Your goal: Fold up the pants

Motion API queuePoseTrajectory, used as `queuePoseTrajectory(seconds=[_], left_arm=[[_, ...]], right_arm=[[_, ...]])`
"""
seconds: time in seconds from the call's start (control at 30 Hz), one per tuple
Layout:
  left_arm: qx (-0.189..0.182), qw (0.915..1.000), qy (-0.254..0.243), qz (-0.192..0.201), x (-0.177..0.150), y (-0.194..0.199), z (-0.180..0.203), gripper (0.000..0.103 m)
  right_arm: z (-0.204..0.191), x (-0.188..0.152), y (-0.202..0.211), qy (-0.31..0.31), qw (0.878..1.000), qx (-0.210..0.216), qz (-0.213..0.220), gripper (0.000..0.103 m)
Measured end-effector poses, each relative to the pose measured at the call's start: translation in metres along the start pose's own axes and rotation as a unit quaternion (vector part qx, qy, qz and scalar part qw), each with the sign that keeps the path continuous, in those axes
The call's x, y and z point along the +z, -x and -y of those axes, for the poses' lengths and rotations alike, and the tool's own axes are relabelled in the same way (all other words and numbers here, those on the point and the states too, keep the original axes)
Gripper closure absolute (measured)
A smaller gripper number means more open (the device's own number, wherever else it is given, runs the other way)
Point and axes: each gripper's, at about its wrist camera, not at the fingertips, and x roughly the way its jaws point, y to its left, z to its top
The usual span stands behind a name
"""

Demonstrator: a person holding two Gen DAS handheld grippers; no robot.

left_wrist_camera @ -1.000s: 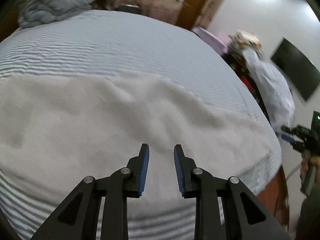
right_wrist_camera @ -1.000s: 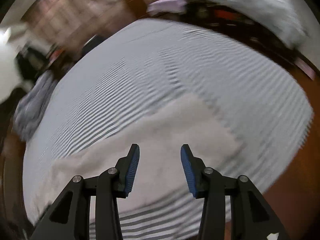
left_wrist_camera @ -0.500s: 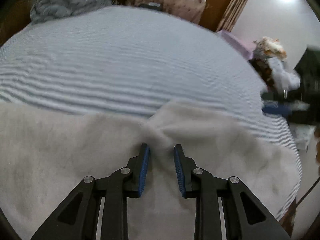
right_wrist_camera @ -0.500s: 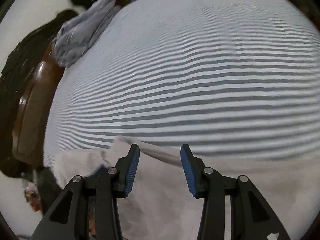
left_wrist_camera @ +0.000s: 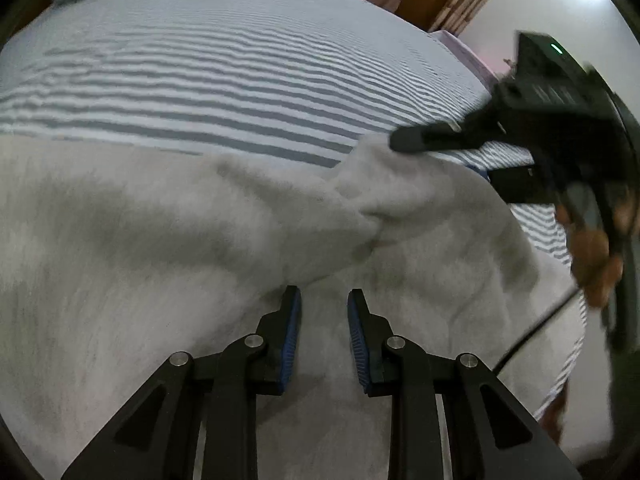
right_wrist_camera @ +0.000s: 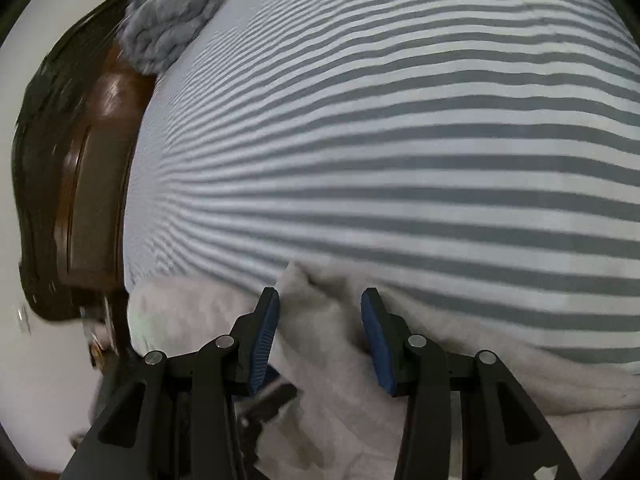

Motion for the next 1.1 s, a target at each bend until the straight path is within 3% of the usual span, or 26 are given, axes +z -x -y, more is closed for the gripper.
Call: queuePoseTrajectory(seconds=[0.07,0.27,0.57,0.6,0.63,0.73,0.83,0.97,1.1], left_arm=[[-0.006,0.9999,0.012,-0.002,0.000,0.003,-0.007,0.077],[0.007,0.9999,0.010,0.007,-0.004,0.005,-0.008,0.078],[0.026,0.9995,-0.006,0.017,-0.013,-0.001,0.018,0.078],[0.027,0.9994,-0.008,0.018,-0.013,-0.002,0.019,0.078],[0.028,0.9994,-0.010,0.018,-0.014,-0.002,0.020,0.078],[0.026,0.9993,-0.010,0.026,-0.019,0.001,0.018,0.078],[0.031,0.9988,-0.015,0.036,-0.033,0.006,0.021,0.078],[0.059,0.9961,-0.035,0.055,-0.046,0.012,0.031,0.078],[0.081,0.9943,-0.043,0.055,-0.052,0.012,0.034,0.078]], right_arm=[[-0.003,-0.015,-0.002,0.017,1.000,0.018,-0.018,0.062],[-0.019,-0.056,-0.014,0.112,0.992,-0.007,-0.061,0.061],[-0.018,0.000,-0.023,0.043,0.997,0.064,-0.025,0.054],[-0.016,0.007,-0.023,0.033,0.996,0.076,-0.020,0.055],[-0.017,0.010,-0.022,0.030,0.996,0.080,-0.017,0.066],[-0.029,0.017,-0.022,0.063,0.997,0.040,-0.015,0.086],[-0.036,0.015,-0.020,0.089,0.996,0.013,-0.017,0.089],[-0.043,0.013,-0.008,0.106,0.994,-0.004,0.021,0.091],[-0.038,0.023,-0.025,0.112,0.992,-0.051,0.020,0.092]])
